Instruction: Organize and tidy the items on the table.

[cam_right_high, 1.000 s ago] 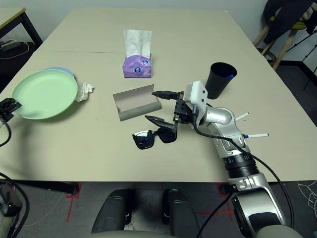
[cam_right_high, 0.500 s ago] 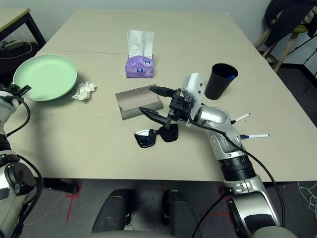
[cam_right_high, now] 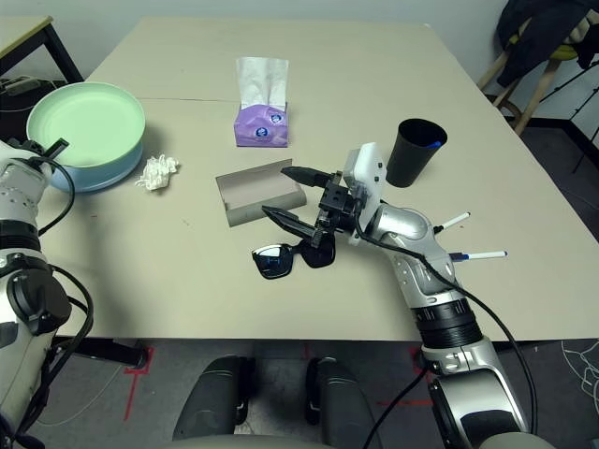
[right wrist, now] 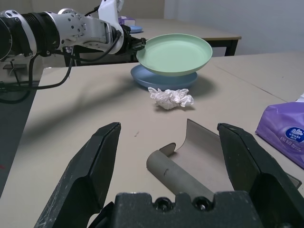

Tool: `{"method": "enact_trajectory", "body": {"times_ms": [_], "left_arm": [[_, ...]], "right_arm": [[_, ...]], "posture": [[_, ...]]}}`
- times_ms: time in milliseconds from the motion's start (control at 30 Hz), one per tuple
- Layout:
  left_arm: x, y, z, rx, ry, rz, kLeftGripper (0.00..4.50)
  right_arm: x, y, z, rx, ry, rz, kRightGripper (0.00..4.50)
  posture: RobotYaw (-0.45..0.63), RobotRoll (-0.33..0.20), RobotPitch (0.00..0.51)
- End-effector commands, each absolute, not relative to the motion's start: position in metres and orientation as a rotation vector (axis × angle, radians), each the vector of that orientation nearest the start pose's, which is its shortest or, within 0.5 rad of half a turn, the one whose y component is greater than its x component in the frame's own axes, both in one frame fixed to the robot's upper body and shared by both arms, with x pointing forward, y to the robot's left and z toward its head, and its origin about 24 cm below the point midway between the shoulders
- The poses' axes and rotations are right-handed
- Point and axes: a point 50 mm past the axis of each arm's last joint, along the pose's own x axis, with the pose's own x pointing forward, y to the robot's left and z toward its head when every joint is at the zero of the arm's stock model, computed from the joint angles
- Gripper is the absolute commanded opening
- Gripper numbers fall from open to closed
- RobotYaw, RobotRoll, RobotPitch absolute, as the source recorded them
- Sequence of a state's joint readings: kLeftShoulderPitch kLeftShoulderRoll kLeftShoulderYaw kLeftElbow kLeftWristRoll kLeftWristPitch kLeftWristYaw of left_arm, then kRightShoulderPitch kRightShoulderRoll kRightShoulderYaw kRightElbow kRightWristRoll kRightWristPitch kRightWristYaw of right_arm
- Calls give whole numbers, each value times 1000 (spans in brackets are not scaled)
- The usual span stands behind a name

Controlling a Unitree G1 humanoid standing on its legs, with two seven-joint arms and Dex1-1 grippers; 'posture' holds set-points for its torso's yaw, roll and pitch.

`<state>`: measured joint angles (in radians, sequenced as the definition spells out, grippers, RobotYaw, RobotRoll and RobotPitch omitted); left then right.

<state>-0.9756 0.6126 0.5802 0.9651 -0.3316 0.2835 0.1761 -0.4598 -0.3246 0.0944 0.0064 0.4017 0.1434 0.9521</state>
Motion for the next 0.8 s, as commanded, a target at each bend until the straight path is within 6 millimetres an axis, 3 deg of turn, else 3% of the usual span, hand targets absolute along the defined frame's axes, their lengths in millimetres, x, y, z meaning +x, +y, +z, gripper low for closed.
{"method": "enact_trajectory", "body": {"times_ms": [33, 267, 400, 633, 800], "left_arm": [[355, 366, 184, -343, 36, 742, 519], [350, 370, 185, -313, -8, 862, 3033], [353, 365, 185, -296, -11, 797, 4486], [363, 343, 183, -188, 25, 415, 4486], [363, 331, 171, -18, 136, 147, 4486]], "right_arm": [[293, -120, 153, -91, -262, 1165, 4500], [295, -120, 152, -93, -263, 1160, 4500], [295, -120, 153, -94, -266, 1157, 4500], [295, -120, 158, -93, -275, 1150, 4500], [295, -119, 159, -90, -279, 1146, 4500]], "posture": [[167, 0, 109], [173, 0, 110], [173, 0, 110], [170, 0, 112], [168, 0, 113]]}}
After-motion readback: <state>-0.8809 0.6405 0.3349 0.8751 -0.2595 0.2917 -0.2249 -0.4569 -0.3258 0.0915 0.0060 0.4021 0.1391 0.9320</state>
